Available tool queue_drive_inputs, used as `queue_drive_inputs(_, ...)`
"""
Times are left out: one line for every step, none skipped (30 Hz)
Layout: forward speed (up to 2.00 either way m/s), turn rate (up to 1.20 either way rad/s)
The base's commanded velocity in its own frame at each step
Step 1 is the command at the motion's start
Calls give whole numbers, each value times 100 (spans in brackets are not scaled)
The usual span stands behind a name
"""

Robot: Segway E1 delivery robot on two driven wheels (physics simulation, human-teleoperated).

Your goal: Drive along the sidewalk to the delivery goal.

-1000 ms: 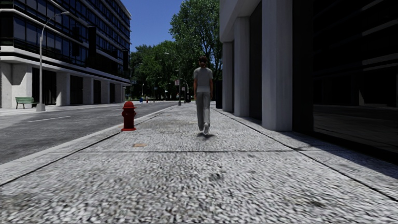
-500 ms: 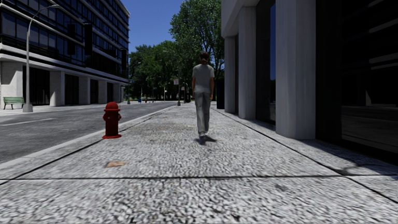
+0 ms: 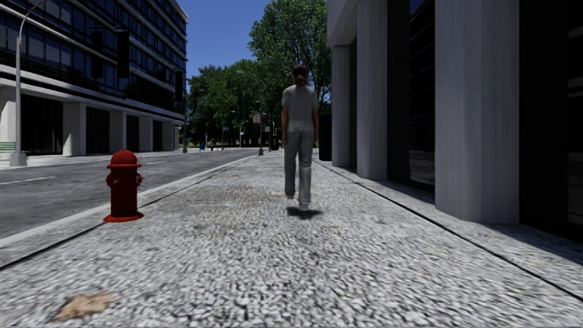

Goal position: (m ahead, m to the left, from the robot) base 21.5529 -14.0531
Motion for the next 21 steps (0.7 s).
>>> queue_drive_inputs(200,0)
queue_drive_inputs(200,0)
queue_drive_inputs(200,0)
queue_drive_inputs(200,1)
queue_drive_inputs(200,1)
queue_drive_inputs(200,9)
queue_drive_inputs(200,20)
queue_drive_inputs(200,29)
queue_drive_inputs(200,29)
queue_drive_inputs(200,35)
queue_drive_inputs(200,37)
queue_drive_inputs(200,38)
queue_drive_inputs(200,39)
queue_drive_inputs(200,39)
queue_drive_inputs(200,39)
queue_drive_inputs(200,40)
queue_drive_inputs(200,40)
queue_drive_inputs(200,40)
queue_drive_inputs(200,40)
queue_drive_inputs(200,40)
queue_drive_inputs(200,40)
